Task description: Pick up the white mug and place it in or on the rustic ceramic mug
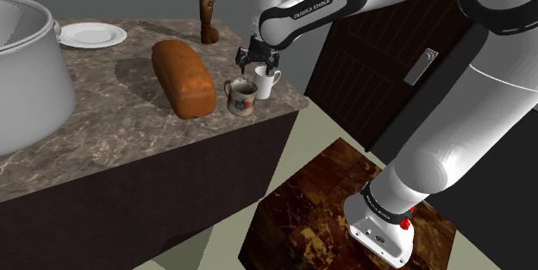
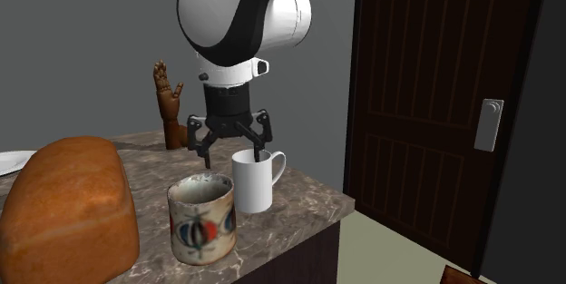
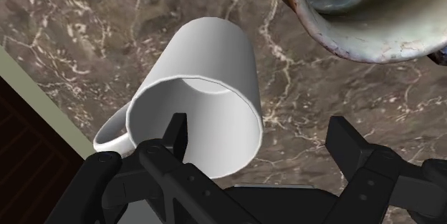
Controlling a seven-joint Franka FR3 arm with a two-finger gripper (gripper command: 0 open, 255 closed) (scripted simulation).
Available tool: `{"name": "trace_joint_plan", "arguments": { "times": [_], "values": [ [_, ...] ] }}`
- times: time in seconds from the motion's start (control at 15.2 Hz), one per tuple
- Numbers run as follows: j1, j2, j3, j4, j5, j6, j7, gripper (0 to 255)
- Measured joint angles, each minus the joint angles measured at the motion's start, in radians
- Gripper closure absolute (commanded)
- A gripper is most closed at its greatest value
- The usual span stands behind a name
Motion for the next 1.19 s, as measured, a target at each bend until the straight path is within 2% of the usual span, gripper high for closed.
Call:
{"name": "trace_joint_plan", "arguments": {
  "times": [0.46, 0.53, 1.19],
  "values": [
    [-0.001, 0.008, -0.002, -0.008, -0.006, 0.016, 0.003, 0],
    [-0.001, 0.008, -0.002, -0.008, -0.006, 0.016, 0.003, 255],
    [-0.001, 0.008, -0.002, -0.008, -0.006, 0.016, 0.003, 255]
  ]
}}
